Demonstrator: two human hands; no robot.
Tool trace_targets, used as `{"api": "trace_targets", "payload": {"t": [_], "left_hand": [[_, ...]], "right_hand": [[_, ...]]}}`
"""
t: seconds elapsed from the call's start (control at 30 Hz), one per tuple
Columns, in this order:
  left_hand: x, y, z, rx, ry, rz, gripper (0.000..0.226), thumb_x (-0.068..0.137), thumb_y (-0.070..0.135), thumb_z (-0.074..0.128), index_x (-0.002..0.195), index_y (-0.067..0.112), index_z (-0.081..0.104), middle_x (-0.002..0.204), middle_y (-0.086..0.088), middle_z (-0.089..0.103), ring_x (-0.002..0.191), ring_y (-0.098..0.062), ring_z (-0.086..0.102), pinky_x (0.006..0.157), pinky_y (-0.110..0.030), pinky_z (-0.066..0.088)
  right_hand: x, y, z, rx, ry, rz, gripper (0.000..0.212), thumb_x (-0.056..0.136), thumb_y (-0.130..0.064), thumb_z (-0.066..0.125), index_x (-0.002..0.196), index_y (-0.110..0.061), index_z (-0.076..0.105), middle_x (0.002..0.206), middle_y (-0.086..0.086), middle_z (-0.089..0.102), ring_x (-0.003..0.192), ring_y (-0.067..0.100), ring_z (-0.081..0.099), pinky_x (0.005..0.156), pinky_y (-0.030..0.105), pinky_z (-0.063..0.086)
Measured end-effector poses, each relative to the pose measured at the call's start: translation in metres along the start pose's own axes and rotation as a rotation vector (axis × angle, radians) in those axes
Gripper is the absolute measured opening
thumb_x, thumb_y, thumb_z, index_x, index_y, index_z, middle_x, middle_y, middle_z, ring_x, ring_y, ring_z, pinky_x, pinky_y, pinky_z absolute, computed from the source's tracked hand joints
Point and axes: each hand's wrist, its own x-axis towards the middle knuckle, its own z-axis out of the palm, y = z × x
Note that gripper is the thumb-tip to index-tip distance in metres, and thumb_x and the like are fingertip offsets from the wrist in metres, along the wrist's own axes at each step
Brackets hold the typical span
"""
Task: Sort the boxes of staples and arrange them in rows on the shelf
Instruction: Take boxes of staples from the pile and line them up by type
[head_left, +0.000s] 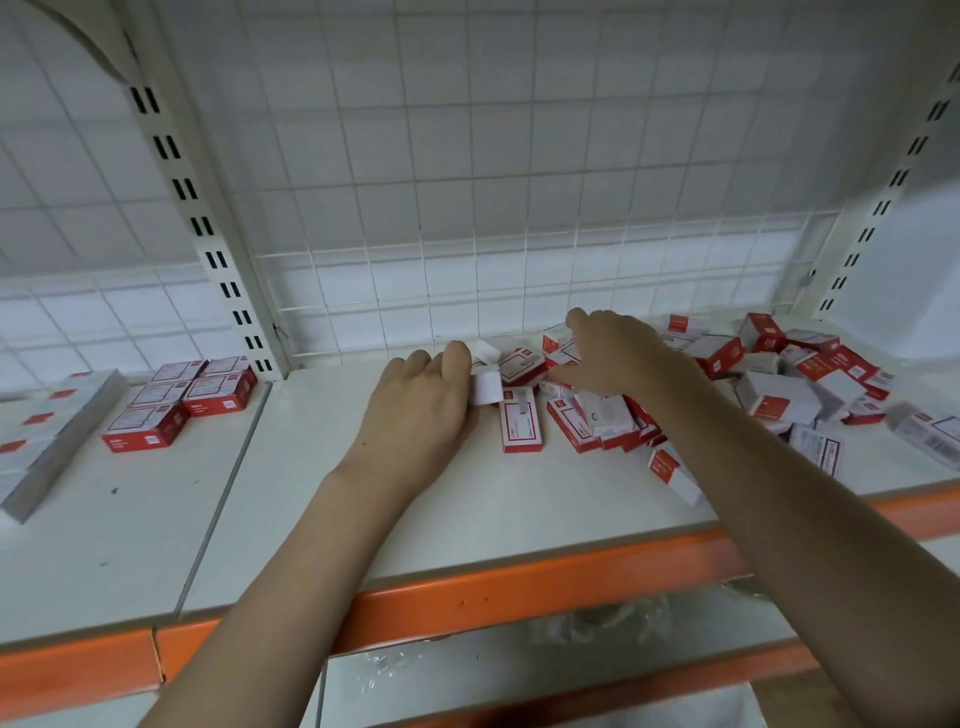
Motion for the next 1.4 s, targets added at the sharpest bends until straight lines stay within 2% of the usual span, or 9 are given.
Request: {"api": "trace_targets", "payload": {"t": [0.13,0.27,0.43,0.6,0.73,0.87,1.03,1.17,1.4], "left_hand": [[-0.007,-0.008,-0.003,0.038,-0.008,-0.067,0.019,0.070,0.020,0.053,0.081,0.004,0.054,0.064,-0.006,0.056,0.053,-0.028,0.049,0.053,-0.027,0.028],[-0.020,-0.016,-0.008,0.002,0.012,-0.130,0.047,0.073,0.028,0.059,0.111,-0.001,0.061,0.086,-0.012,0.063,0.071,-0.032,0.059,0.059,-0.034,0.044],[-0.045,-0.028,-0.018,-0.073,-0.008,-0.228,0.051,0.072,0.037,0.042,0.107,0.007,0.064,0.087,-0.010,0.059,0.070,-0.032,0.055,0.060,-0.035,0.043],[-0.070,-0.046,-0.033,-0.283,-0.008,-0.348,0.041,0.073,0.021,0.068,0.111,0.008,0.062,0.094,-0.011,0.055,0.066,-0.033,0.056,0.057,-0.031,0.040],[-0.088,-0.070,-0.044,-0.359,0.044,-0.387,0.047,0.074,0.012,0.073,0.117,0.004,0.056,0.100,-0.006,0.042,0.078,-0.030,0.056,0.066,-0.026,0.039],[-0.110,-0.100,-0.054,-0.387,0.028,-0.350,0.065,0.071,0.032,0.078,0.120,-0.001,0.050,0.104,-0.005,0.039,0.087,-0.023,0.050,0.078,-0.016,0.033],[-0.139,-0.143,-0.064,-0.454,0.017,-0.284,0.054,0.079,0.032,0.069,0.118,0.000,0.049,0.106,0.000,0.033,0.091,-0.020,0.047,0.082,-0.030,0.046],[-0.158,-0.177,-0.072,-0.481,-0.008,-0.249,0.049,0.080,0.029,0.070,0.117,0.007,0.048,0.114,-0.006,0.038,0.100,-0.018,0.045,0.082,-0.036,0.052],[-0.179,-0.210,-0.079,-0.480,-0.035,-0.218,0.051,0.072,0.022,0.078,0.112,0.005,0.053,0.107,-0.008,0.046,0.089,-0.005,0.038,0.078,-0.012,0.033]], "right_hand": [[-0.019,-0.005,-0.004,0.121,0.176,-0.055,0.066,0.082,-0.046,0.062,0.132,-0.011,0.036,0.114,0.009,0.053,0.095,0.023,0.057,0.073,0.032,0.050],[-0.049,-0.019,-0.013,0.247,0.274,-0.114,0.070,0.083,-0.039,0.064,0.140,-0.014,0.031,0.125,0.007,0.047,0.112,0.021,0.049,0.085,0.030,0.046],[-0.079,-0.048,-0.014,0.371,0.314,-0.114,0.071,0.083,-0.034,0.066,0.141,-0.016,0.030,0.127,0.002,0.041,0.113,0.018,0.047,0.082,0.026,0.039],[-0.093,-0.083,-0.006,0.498,0.327,-0.108,0.070,0.081,-0.030,0.070,0.139,-0.014,0.034,0.128,0.005,0.042,0.111,0.020,0.050,0.080,0.032,0.047],[-0.092,-0.116,-0.003,0.510,0.290,-0.107,0.070,0.080,-0.035,0.068,0.138,-0.012,0.036,0.123,0.003,0.040,0.104,0.015,0.048,0.081,0.023,0.038],[-0.086,-0.155,-0.001,0.515,0.206,-0.137,0.061,0.077,-0.031,0.071,0.130,-0.012,0.047,0.110,-0.003,0.033,0.098,0.008,0.042,0.079,0.016,0.033],[-0.083,-0.203,-0.003,0.530,0.194,-0.149,0.051,0.072,-0.021,0.072,0.117,-0.016,0.050,0.112,-0.001,0.044,0.097,0.015,0.047,0.074,0.021,0.033],[-0.084,-0.236,-0.005,0.513,0.184,-0.143,0.052,0.077,-0.026,0.069,0.124,-0.025,0.045,0.120,-0.007,0.051,0.102,0.018,0.053,0.078,0.032,0.042],[-0.089,-0.272,-0.007,0.594,0.081,-0.150,0.069,0.086,-0.025,0.062,0.142,-0.042,0.025,0.128,-0.011,0.041,0.105,0.008,0.049,0.090,0.031,0.041]]}}
